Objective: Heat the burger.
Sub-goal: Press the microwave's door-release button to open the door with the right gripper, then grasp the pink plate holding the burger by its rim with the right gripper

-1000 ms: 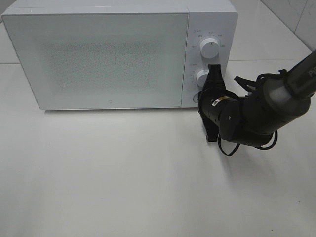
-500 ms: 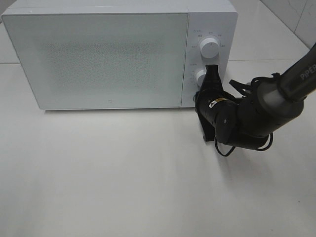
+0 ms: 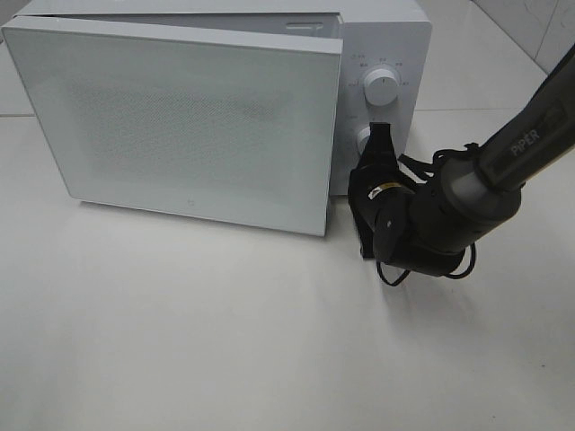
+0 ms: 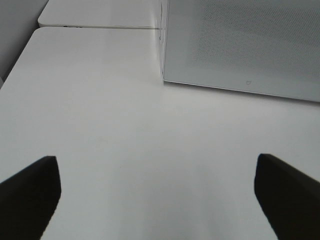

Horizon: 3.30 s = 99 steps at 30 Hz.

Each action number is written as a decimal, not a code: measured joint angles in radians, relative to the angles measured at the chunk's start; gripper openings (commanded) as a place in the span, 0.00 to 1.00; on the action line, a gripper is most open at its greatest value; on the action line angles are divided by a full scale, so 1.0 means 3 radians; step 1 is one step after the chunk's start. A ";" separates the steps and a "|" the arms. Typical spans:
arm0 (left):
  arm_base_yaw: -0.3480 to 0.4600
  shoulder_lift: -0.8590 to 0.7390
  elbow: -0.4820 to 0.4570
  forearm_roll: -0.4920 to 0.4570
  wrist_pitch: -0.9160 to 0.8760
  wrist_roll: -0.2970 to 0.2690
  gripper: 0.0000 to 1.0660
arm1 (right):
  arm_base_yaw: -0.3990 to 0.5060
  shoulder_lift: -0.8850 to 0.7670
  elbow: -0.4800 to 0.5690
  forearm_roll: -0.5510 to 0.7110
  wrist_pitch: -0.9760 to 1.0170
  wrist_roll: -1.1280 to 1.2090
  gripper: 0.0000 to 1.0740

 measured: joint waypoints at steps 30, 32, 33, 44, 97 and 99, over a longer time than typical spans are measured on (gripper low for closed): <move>0.0000 0.0000 0.0000 0.0000 0.0000 0.0000 0.92 | -0.0097 -0.0257 0.0110 -0.0127 0.0383 -0.0057 0.00; 0.0000 0.0000 0.0000 0.0000 0.0000 0.0000 0.92 | -0.0100 -0.0287 0.0133 -0.0157 0.0420 -0.0057 0.00; 0.0000 0.0000 0.0000 0.0000 0.0000 0.0000 0.92 | -0.0117 -0.0367 0.0190 -0.0213 0.0510 -0.0077 0.00; 0.0000 0.0000 0.0000 0.0000 0.0000 0.0000 0.92 | -0.0123 -0.0813 0.0513 -0.0450 0.1167 -0.0747 0.00; 0.0000 0.0000 0.0000 0.0000 0.0000 0.0000 0.92 | -0.0130 -0.1603 -0.0637 -0.2333 0.5727 -0.7867 0.10; 0.0000 0.0000 0.0000 0.0000 0.0000 0.0000 0.92 | -0.0130 -0.1603 -0.0637 -0.2430 0.5610 -0.8327 0.18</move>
